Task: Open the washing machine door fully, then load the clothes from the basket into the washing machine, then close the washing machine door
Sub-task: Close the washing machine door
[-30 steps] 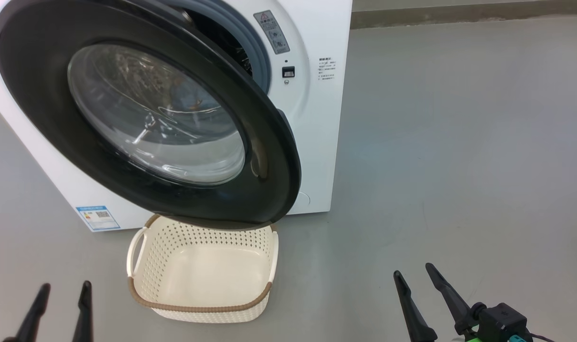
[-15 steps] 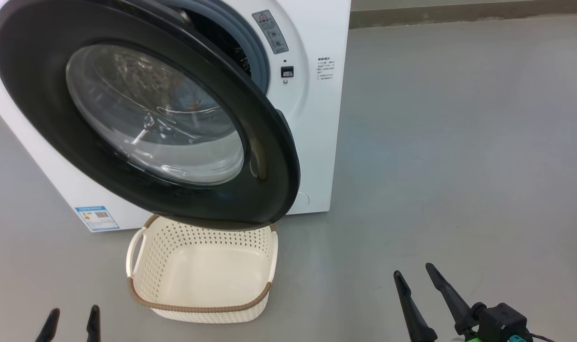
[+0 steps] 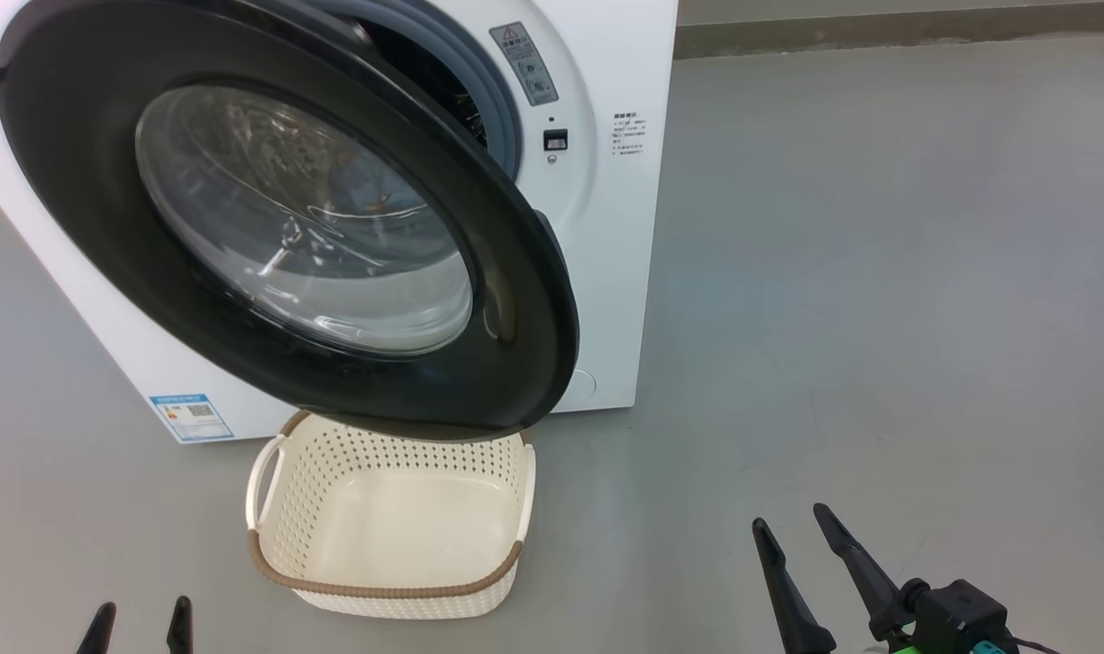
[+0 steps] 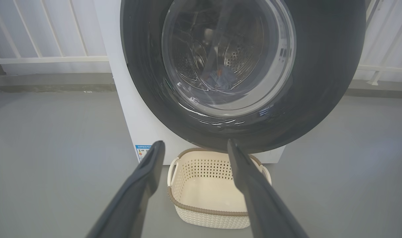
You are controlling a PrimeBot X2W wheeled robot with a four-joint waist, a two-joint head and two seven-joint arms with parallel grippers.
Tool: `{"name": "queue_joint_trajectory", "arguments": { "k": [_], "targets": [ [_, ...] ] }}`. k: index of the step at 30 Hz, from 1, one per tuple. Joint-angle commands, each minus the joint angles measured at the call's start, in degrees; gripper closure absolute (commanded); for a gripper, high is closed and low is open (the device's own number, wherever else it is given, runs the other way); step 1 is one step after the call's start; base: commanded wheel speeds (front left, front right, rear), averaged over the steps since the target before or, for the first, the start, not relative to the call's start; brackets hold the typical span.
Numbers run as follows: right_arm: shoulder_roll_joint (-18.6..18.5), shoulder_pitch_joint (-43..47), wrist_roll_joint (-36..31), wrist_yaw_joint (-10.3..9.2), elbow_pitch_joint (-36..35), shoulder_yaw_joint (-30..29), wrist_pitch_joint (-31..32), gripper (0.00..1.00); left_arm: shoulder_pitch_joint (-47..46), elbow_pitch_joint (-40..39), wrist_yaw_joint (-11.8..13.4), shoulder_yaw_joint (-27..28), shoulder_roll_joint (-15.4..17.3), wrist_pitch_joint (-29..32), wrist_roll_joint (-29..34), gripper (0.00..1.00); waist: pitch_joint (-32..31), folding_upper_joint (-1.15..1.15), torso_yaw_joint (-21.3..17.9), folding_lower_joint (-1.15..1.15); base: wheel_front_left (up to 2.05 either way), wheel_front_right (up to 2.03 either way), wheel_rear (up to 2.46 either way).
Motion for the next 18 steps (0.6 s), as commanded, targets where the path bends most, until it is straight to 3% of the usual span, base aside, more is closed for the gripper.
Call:
{"name": "queue_joint_trajectory", "arguments": {
  "k": [1,7,8,10,11,18],
  "targets": [
    [0.0,-0.5,0.0,0.52,-1.3,1.3,-0.7,0.00,-1.3,-1.0,-0.2,2.5,0.2,-0.4,0.4,0.00,0.0,0.00,0.1,0.00,0.00,0.00,0.00],
    [0.0,-0.5,0.0,0.52,-1.3,1.3,-0.7,0.00,-1.5,-1.1,-0.7,3.2,-0.3,-0.4,0.6,0.00,0.1,0.00,0.1,0.00,0.00,0.00,0.00],
    [0.0,-0.5,0.1,0.52,-1.4,1.3,-0.7,0.06,-1.6,-1.1,-0.8,3.3,-0.4,-0.4,0.7,0.00,0.1,0.00,0.1,0.00,0.00,0.00,0.00],
    [0.0,-0.5,0.0,0.52,-1.4,1.3,-0.7,0.76,-1.6,-1.1,-1.0,3.5,-0.5,-0.4,0.8,0.00,0.2,0.00,0.2,0.00,0.00,0.00,0.00],
    [0.0,-0.5,0.0,0.52,-1.4,1.3,-0.7,1.00,-1.7,-1.1,-1.2,3.5,-0.6,-0.4,0.8,0.00,0.2,0.00,0.2,0.00,0.00,0.00,0.00],
    [0.0,-0.5,0.0,0.52,-1.4,1.2,-0.7,1.00,-1.9,-0.9,-1.9,4.0,-1.2,-0.4,1.0,0.00,0.2,0.00,0.3,0.00,0.00,0.00,0.00]
  ]
}}
